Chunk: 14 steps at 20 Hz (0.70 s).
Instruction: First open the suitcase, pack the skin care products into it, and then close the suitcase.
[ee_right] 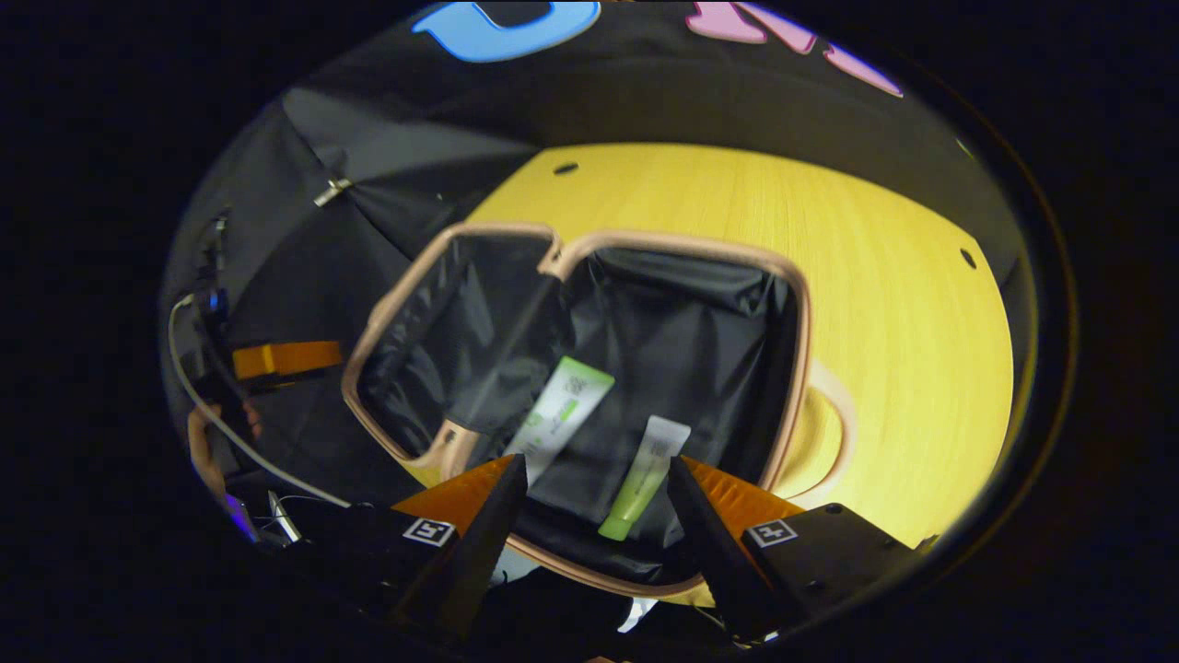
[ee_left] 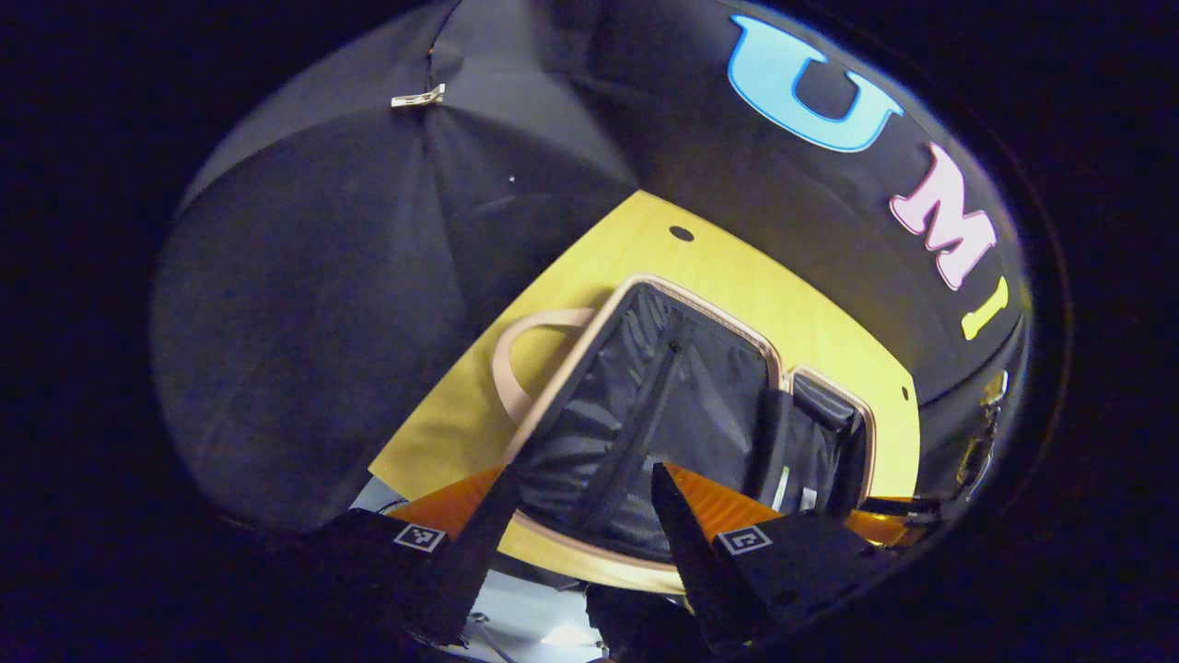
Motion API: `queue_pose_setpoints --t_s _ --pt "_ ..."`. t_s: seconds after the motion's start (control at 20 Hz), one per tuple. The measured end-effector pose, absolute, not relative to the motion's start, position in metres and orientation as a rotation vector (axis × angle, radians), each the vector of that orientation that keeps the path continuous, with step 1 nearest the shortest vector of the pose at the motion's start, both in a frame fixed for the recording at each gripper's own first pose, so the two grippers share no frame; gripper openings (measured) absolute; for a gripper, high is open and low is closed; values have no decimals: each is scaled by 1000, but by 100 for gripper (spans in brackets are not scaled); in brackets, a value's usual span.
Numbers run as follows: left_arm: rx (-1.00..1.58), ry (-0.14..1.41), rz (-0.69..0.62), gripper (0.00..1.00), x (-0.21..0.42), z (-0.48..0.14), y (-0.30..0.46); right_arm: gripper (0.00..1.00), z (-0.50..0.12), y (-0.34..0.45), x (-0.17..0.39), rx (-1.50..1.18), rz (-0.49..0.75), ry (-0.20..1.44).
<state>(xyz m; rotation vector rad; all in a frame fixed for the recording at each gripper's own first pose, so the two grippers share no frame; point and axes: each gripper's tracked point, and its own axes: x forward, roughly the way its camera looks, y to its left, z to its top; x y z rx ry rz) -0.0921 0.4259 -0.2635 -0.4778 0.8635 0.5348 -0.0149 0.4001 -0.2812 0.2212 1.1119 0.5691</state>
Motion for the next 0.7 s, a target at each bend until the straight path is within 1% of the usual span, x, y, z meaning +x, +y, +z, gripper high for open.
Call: queue_pose_setpoints --t_s 0.1,0.2,0.3,0.4,0.5,0.6,0.65,0.7 --pt "-497 850 578 92 -76 -260 461 98 -257 384 -3 237 557 1021" --pt "-474 867 616 91 -65 -267 496 98 -249 366 3 249 525 995" --pt "-434 934 643 91 -56 -286 526 97 -253 342 7 257 476 997" --pt "-468 1032 636 92 -50 -321 527 98 -264 319 10 283 405 1018" --pt "-469 1113 639 92 -50 -343 532 98 -269 308 5 298 381 1039" --pt "-416 1152 643 92 -48 -362 545 98 -271 302 3 293 369 1039" --pt "-438 1170 618 92 -45 -373 540 97 -270 300 3 292 368 1037" --pt "-473 1176 604 83 -41 -377 534 98 -268 300 3 298 366 1031"
